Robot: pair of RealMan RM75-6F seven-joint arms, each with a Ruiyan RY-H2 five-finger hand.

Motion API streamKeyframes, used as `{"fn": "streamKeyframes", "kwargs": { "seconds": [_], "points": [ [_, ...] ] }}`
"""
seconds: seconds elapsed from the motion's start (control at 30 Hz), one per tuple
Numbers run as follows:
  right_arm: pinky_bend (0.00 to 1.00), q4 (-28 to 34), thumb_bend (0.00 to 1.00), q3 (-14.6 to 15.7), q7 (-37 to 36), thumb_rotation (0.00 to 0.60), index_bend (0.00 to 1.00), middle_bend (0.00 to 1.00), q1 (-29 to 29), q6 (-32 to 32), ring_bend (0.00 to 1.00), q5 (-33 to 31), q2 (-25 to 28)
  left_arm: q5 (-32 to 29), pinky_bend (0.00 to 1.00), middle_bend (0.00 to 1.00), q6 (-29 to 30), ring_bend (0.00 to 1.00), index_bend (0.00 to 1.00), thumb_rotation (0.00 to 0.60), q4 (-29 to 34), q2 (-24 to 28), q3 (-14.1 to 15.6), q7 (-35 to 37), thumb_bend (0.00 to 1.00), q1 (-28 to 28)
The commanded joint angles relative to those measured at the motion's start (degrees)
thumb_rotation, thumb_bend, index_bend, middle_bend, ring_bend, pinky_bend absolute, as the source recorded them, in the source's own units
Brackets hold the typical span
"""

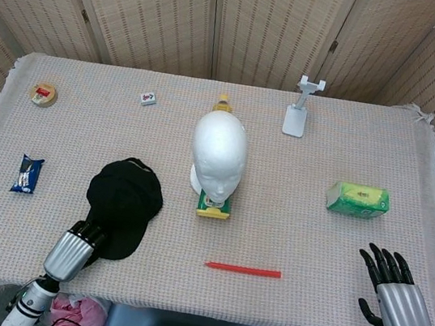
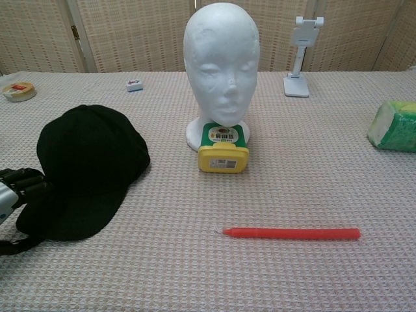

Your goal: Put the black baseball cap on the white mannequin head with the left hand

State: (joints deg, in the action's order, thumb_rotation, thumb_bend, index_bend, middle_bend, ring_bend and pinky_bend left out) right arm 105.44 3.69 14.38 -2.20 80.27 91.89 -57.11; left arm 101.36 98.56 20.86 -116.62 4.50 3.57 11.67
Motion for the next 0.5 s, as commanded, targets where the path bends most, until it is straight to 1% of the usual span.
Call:
{"fn": "streamKeyframes", "kwargs": {
  "seconds": [0.03,0.23,0.5],
  "points": [
    [0.0,0.0,0.25,0.0,0.0,0.6,0.0,0.0,0.0,0.0,0.0,0.1,0.0,-0.6,0.48,0.45,0.8,0.35,0.42,0.6,-1.5,-1.1,-0.2,0.7,0.26,-0.1],
    [0.0,0.0,0.25,0.1,-0.1,0.6,0.0,0.0,0.1,0.3,0.0,0.2,0.1,-1.3,0.5,0.49,1.2,0.38,0.45,0.6,-3.5,-2.5,-0.1,1.4,0.26,0.1],
    [0.0,0.1,0.25,0.2,-0.6,0.6,0.0,0.0,0.3,0.8,0.0,0.8,0.4,-3.3,0.55,0.54,2.4,0.42,0.5,0.6,-6.2,-5.3,-1.2,2.5,0.26,-0.1]
  ]
}}
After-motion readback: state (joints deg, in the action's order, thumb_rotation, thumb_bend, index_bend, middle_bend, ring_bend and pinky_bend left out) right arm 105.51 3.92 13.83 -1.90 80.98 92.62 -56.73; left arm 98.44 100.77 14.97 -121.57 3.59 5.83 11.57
